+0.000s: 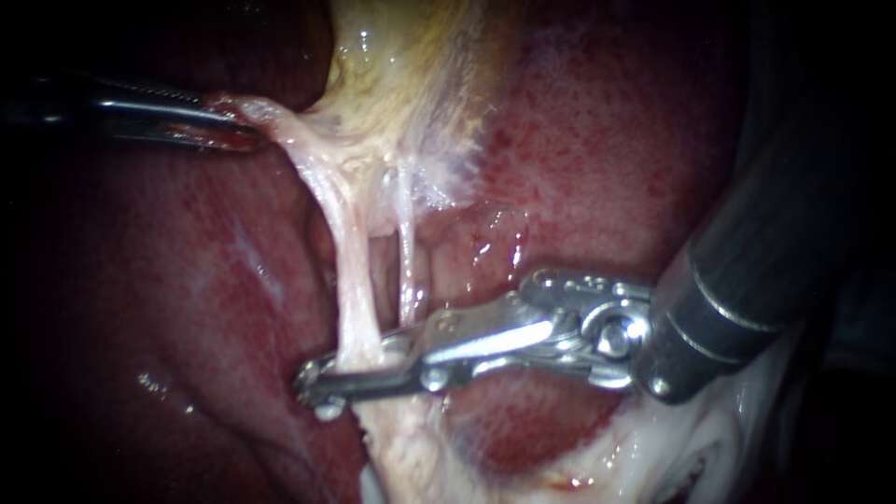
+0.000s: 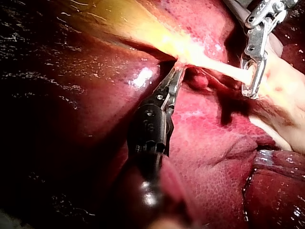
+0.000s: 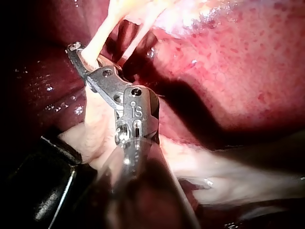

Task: Clipping second clip left tube

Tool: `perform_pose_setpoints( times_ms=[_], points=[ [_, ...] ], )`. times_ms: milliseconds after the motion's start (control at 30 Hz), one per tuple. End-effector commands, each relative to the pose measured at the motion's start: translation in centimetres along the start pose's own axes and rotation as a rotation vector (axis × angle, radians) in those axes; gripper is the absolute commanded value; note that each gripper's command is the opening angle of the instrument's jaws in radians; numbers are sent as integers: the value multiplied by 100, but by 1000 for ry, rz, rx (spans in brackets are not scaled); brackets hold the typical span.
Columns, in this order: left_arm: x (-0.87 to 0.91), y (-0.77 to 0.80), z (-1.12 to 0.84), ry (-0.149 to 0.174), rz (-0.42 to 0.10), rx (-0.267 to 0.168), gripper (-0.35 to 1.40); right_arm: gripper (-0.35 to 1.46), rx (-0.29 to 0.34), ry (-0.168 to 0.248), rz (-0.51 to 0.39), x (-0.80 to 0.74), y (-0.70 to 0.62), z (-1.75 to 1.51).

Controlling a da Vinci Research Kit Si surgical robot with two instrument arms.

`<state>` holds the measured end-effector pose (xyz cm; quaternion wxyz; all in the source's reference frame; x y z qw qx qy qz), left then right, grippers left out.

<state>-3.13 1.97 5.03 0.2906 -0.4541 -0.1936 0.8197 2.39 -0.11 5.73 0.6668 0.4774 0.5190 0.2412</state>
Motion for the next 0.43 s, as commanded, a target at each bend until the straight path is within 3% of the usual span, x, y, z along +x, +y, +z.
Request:
perform_pose_setpoints(
  times_ms=[33,133,433],
  points=[
    [0,0,0,0,-1,1,-35,-35,1,-1,21,1,-1,0],
    [0,0,0,0,-1,1,-35,-35,-12,-23,35,1,-3,1],
    [1,0,2,0,-1,1,-35,-35,-13,-23,34,0,-1,4]
  ],
)
